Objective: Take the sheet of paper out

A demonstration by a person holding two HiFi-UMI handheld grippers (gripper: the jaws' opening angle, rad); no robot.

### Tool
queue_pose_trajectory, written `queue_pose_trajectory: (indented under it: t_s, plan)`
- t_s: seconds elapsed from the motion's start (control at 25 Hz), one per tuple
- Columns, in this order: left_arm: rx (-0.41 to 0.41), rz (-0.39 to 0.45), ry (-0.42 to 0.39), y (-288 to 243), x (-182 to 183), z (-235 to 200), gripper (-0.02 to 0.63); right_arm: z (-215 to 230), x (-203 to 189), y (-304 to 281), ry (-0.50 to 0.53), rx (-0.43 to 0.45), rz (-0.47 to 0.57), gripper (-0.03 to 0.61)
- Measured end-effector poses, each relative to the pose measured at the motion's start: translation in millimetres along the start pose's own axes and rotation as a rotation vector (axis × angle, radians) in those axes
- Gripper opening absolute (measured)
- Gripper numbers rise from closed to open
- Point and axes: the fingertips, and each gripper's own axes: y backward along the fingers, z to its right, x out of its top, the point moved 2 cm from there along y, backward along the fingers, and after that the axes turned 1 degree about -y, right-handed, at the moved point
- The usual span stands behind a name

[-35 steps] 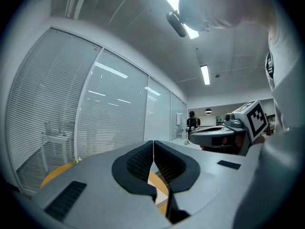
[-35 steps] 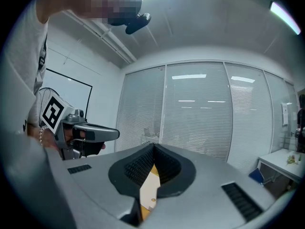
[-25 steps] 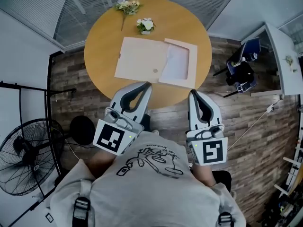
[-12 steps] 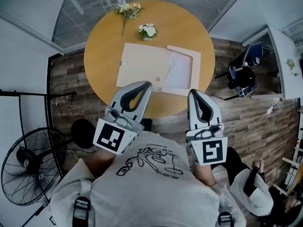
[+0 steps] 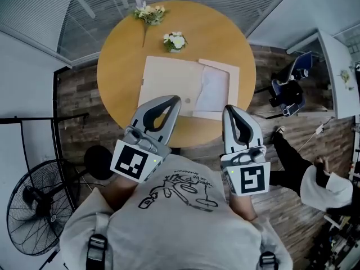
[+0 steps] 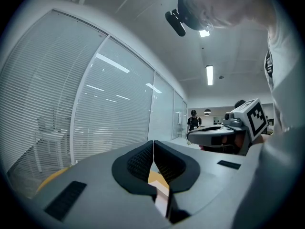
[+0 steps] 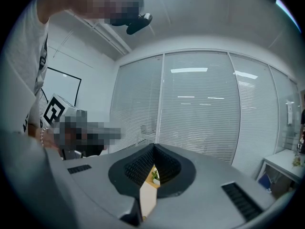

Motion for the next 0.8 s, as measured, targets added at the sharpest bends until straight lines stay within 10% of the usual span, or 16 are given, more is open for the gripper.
queue_pose_trajectory:
  t_s: [0.8]
  plan:
    - [-0.019, -0.016, 0.019, -30, -10, -27, 0.021, 17, -2, -31, -0.005, -0.024, -0.007, 0.008]
